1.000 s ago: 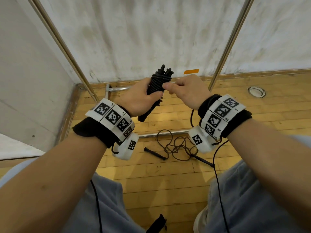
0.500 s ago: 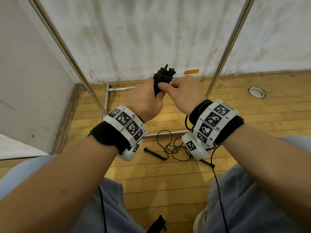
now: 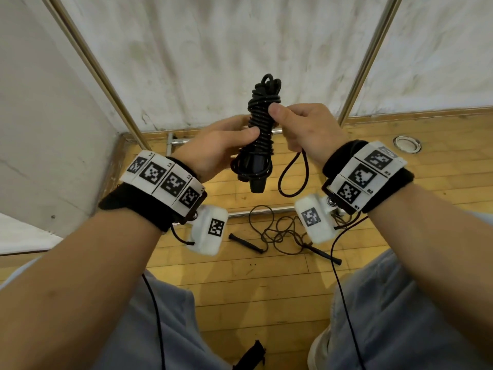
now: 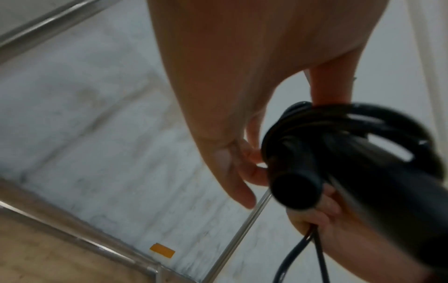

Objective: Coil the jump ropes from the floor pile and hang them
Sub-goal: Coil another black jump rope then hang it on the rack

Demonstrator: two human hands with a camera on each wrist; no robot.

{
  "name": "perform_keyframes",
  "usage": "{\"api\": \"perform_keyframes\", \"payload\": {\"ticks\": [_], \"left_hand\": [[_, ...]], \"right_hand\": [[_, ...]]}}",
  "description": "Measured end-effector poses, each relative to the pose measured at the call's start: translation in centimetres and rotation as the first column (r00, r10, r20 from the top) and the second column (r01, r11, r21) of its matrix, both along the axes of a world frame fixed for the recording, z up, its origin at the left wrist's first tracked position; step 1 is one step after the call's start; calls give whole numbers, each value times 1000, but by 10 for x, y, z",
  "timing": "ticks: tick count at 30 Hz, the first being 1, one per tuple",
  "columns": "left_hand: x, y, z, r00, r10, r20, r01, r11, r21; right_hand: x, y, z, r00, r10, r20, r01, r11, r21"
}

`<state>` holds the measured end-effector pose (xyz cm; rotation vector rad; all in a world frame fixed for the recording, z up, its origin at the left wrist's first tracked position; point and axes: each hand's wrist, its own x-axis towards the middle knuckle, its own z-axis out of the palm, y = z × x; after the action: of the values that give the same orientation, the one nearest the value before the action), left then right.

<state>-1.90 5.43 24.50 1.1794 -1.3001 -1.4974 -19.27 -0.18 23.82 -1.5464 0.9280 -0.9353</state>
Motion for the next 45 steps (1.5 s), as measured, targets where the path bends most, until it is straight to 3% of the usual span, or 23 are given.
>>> {"api": "perform_keyframes", "payload": {"ticks": [4,8,10,13,16,19,25,31,37,41,45], "left_hand": [[-5,2,-2,990,-72,-119,78,996,47],[-6,2,-6,988,-59,-146,70,995,73],[-6,1,-8,996,-2,-94,8,998,65],[-4,-1,-10,983,132,131,-129,991,-33],[-5,-2,-15,907,270,325,-222,959,-176],[-9,-3,-22,839,364,405,-284,927,-244],[-10,-8,-23,836,296,461,-222,952,-209],[-11,-12,-24,796,287,533,-143,945,-296],[-11,-7,-16,927,154,341,-67,965,-253],[-5,-6,-6,998,55,44,-54,998,-30],[4,-5,-1,996,16,92,-11,999,-46]], "right_hand": [[-1,3,0,998,53,-18,-53,998,15],[-2,2,-1,986,-23,-163,11,997,-72],[-4,0,-2,967,-64,-246,35,992,-120],[-5,-2,-3,931,-94,-353,33,984,-173],[-3,-1,-6,881,-84,-465,-22,976,-218],[3,2,-8,861,-62,-504,-66,971,-231],[10,6,-15,898,-93,-429,9,981,-194],[17,11,-19,922,-68,-382,-22,974,-227],[13,5,-17,953,-75,-292,16,980,-200],[6,0,-11,970,-2,-242,-33,990,-140],[1,-6,-11,988,50,-149,-57,997,-43]]}}
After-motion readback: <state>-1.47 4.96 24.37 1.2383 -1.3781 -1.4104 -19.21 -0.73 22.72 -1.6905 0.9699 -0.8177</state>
